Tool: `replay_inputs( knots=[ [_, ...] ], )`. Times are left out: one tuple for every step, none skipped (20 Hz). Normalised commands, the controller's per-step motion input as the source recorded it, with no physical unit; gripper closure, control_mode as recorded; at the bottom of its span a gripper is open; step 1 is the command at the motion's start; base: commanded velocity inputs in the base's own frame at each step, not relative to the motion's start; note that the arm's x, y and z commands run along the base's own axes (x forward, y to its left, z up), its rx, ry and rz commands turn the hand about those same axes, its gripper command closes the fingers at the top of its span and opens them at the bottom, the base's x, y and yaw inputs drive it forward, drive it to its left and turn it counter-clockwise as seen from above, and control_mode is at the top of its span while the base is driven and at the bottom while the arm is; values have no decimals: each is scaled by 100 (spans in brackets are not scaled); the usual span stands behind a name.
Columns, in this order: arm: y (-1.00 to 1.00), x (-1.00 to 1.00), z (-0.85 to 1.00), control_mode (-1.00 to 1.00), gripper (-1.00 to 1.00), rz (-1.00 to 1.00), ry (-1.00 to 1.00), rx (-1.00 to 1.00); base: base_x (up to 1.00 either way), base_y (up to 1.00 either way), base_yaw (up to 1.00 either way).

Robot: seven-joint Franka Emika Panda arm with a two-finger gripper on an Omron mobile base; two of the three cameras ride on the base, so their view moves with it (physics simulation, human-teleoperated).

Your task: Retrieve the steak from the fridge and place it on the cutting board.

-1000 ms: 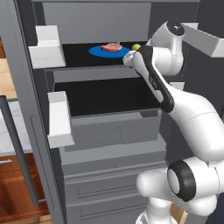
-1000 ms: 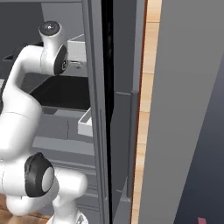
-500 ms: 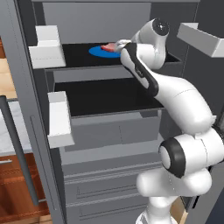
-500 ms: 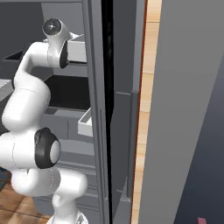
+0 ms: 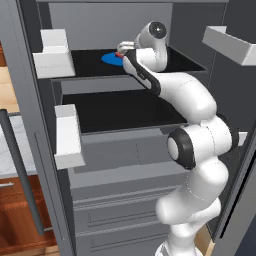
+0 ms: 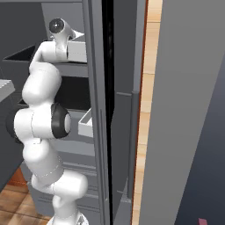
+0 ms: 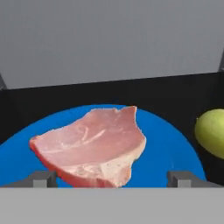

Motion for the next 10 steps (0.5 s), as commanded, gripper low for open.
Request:
replay_inputs(
  knots=[
    [17, 100, 0, -100, -100, -4, 5, 0, 0, 0, 0],
    [7, 99, 0, -100, -100, -4, 5, 0, 0, 0, 0],
    [1, 100, 0, -100, -100, -4, 7, 0, 0, 0, 0],
    [0, 99, 0, -100, -100, -4, 9, 0, 0, 0, 0],
    [0, 99, 0, -100, -100, -5, 9, 0, 0, 0, 0],
    [0, 97, 0, -100, -100, -5, 8, 0, 0, 0, 0],
    [0, 91, 0, -100, -100, -5, 7, 0, 0, 0, 0],
    [0, 83, 0, -100, -100, -3, 7, 0, 0, 0, 0],
    [0, 74, 0, -100, -100, -3, 7, 0, 0, 0, 0],
    [0, 68, 0, -100, -100, -2, 8, 0, 0, 0, 0]
  ],
)
